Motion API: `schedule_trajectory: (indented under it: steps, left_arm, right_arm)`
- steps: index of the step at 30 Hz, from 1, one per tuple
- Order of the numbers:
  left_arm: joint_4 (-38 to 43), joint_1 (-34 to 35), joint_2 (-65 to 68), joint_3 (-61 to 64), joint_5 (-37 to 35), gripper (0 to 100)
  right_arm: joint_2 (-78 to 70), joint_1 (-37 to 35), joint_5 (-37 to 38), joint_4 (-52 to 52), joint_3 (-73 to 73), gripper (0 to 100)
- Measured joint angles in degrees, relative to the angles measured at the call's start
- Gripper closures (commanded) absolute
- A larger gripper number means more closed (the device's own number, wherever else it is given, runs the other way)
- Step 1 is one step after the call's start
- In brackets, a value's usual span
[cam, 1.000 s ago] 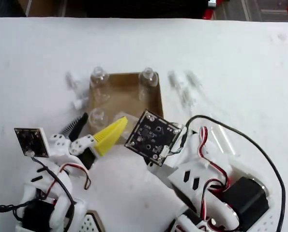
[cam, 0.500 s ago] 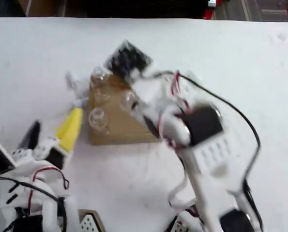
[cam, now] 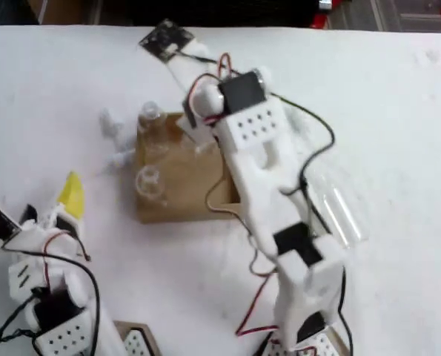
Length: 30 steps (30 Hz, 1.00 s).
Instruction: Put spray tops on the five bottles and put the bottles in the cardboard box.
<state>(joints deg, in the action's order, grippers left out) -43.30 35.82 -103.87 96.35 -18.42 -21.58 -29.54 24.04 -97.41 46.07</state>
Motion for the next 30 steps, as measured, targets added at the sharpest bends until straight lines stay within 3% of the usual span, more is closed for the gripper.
schedule_trajectory:
  steps: [6,30]
  left_arm:
    - [0.3,-1.1,0.0,0.6,2.9,68]
    - [0.4,-2.3,0.0,0.8,3.2,67]
  right_arm:
    - [-3.3,-0.1,0.0,0.0,0.1,98.2]
    - [-8.8,-3.3,0.0,0.6,2.2,97.6]
